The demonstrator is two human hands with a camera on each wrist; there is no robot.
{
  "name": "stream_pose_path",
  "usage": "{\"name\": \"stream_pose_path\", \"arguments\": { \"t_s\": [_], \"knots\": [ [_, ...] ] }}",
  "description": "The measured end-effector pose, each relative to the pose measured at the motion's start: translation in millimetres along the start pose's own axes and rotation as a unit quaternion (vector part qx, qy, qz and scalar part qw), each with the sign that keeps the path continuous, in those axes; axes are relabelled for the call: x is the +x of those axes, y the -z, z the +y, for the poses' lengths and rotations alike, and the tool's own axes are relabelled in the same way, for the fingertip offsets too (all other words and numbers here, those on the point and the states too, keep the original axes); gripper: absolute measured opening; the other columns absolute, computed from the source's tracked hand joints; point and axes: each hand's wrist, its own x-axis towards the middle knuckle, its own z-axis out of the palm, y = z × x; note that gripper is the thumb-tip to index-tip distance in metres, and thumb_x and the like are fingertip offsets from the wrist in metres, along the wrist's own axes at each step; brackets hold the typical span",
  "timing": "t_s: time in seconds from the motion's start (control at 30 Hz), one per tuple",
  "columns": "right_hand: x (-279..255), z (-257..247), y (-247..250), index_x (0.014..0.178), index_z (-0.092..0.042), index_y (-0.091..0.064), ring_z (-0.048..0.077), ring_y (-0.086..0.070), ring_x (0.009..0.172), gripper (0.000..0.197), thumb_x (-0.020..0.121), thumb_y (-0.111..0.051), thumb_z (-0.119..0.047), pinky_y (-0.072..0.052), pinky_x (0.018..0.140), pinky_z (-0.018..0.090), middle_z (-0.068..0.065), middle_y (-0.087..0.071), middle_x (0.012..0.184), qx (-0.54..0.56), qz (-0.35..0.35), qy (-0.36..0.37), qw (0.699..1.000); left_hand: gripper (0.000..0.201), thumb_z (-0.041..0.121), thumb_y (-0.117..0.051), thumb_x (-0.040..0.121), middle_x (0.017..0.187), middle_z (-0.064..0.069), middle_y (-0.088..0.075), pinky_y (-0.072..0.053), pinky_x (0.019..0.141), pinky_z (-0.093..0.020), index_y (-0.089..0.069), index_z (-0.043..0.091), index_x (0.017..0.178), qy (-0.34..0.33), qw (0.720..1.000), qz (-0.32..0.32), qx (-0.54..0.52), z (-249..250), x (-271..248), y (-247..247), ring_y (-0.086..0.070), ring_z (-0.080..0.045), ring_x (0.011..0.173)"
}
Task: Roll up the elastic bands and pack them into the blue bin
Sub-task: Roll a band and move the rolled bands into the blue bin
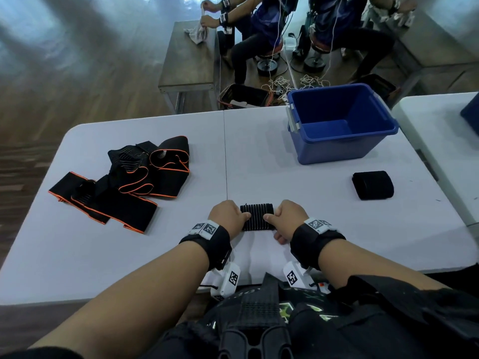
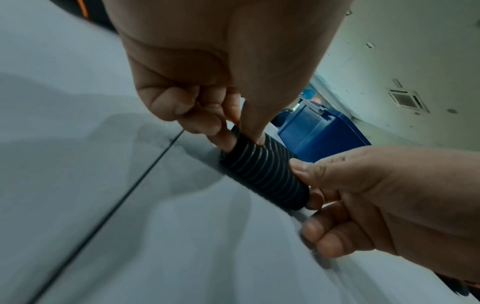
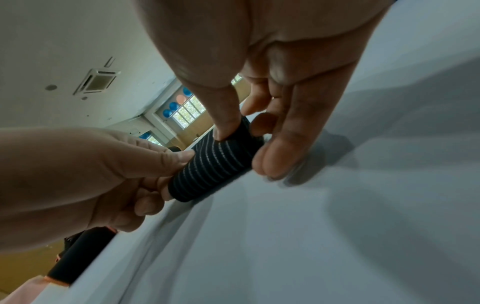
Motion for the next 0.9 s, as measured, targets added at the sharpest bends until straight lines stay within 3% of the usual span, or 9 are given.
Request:
{"name": "stream_pose_path", "arguments": {
  "t_s": [0.13, 0.2, 0.3, 0.4, 0.5, 0.57, 0.7, 0.9],
  "knots": [
    [9.5, 6.7, 16.6, 0.066, -0.013, -0.048, 0.038, -0.069, 0.068, 0.035, 0.087, -0.07, -0.03, -0.061, 0.069, 0.05, 0.012, -0.061, 0.064, -0.054, 0.015, 0.015, 0.998, 0.036, 0.039, -0.066, 0.093, 0.073, -0.013, -0.068, -0.05, 0.068, -0.033, -0.059, 0.013, 0.069, -0.032, 0.999, 0.0, 0.013, 22.8, 7.2, -2.8, -0.064, -0.029, 0.075],
    [16.4, 16.9, 29.5, 0.069, -0.015, -0.05, 0.035, -0.069, 0.07, 0.03, 0.086, -0.069, -0.03, -0.06, 0.072, 0.048, 0.009, -0.063, 0.066, -0.049, 0.039, 0.016, 0.998, 0.038, 0.039, -0.063, 0.094, 0.077, -0.016, -0.07, -0.052, 0.07, -0.036, -0.064, 0.008, 0.072, -0.049, 0.999, -0.002, 0.006, 39.6, 9.7, -8.0, -0.066, -0.031, 0.077],
    [20.7, 35.0, 53.3, 0.085, -0.02, -0.056, 0.028, -0.068, 0.077, 0.019, 0.087, -0.062, -0.037, -0.057, 0.078, 0.039, 0.004, -0.068, 0.081, 0.007, 0.095, -0.003, 0.995, 0.033, 0.036, -0.06, 0.097, 0.083, -0.01, -0.071, -0.048, 0.07, -0.032, -0.068, 0.008, 0.082, -0.09, 0.996, -0.012, -0.015, 68.0, 12.5, -23.0, -0.065, -0.028, 0.083],
    [18.2, 53.2, 77.7, 0.107, -0.018, -0.06, 0.021, -0.063, 0.095, 0.026, 0.094, -0.058, -0.041, -0.048, 0.087, 0.03, -0.005, -0.063, 0.095, 0.063, 0.141, -0.01, 0.988, 0.015, 0.036, -0.062, 0.094, 0.087, 0.003, -0.068, -0.043, 0.072, -0.027, -0.067, 0.021, 0.093, -0.117, 0.991, -0.025, -0.055, 94.2, 17.4, -41.0, -0.062, -0.017, 0.085],
    [12.2, 68.7, 97.4, 0.124, -0.015, -0.057, 0.02, -0.061, 0.107, 0.036, 0.096, -0.06, -0.036, -0.044, 0.095, 0.03, -0.002, -0.061, 0.109, 0.133, 0.173, 0.001, 0.976, 0.013, 0.034, -0.066, 0.092, 0.09, 0.007, -0.068, -0.045, 0.078, -0.025, -0.065, 0.027, 0.103, -0.125, 0.985, -0.035, -0.112, 115.4, 23.8, -56.3, -0.064, -0.012, 0.087],
    [10.2, 78.2, 108.4, 0.131, -0.016, -0.055, 0.018, -0.059, 0.115, 0.04, 0.096, -0.061, -0.033, -0.042, 0.099, 0.029, 0.0, -0.061, 0.122, 0.171, 0.179, 0.005, 0.969, 0.015, 0.035, -0.068, 0.089, 0.091, 0.007, -0.07, -0.052, 0.081, -0.029, -0.063, 0.031, 0.102, -0.123, 0.979, -0.044, -0.156, 127.6, 26.0, -64.6, -0.066, -0.014, 0.086],
    [8.6, 90.8, 125.5, 0.14, -0.013, -0.05, 0.012, -0.055, 0.122, 0.049, 0.096, -0.061, -0.032, -0.041, 0.109, 0.031, 0.004, -0.057, 0.139, 0.218, 0.172, 0.024, 0.96, 0.023, 0.044, -0.066, 0.075, 0.087, 0.004, -0.073, -0.059, 0.084, -0.05, -0.064, 0.034, 0.096, -0.114, 0.968, -0.049, -0.219, 140.5, 28.6, -77.7, -0.066, -0.017, 0.075],
    [11.3, 97.8, 137.4, 0.141, -0.009, -0.049, 0.008, -0.053, 0.121, 0.05, 0.096, -0.062, -0.027, -0.04, 0.107, 0.026, 0.006, -0.055, 0.142, 0.254, 0.152, 0.053, 0.954, 0.022, 0.031, -0.069, 0.083, 0.093, 0.005, -0.072, -0.059, 0.086, -0.045, -0.066, 0.028, 0.105, -0.108, 0.966, -0.03, -0.232, 148.7, 23.2, -86.3, -0.067, -0.016, 0.08]
  ]
}}
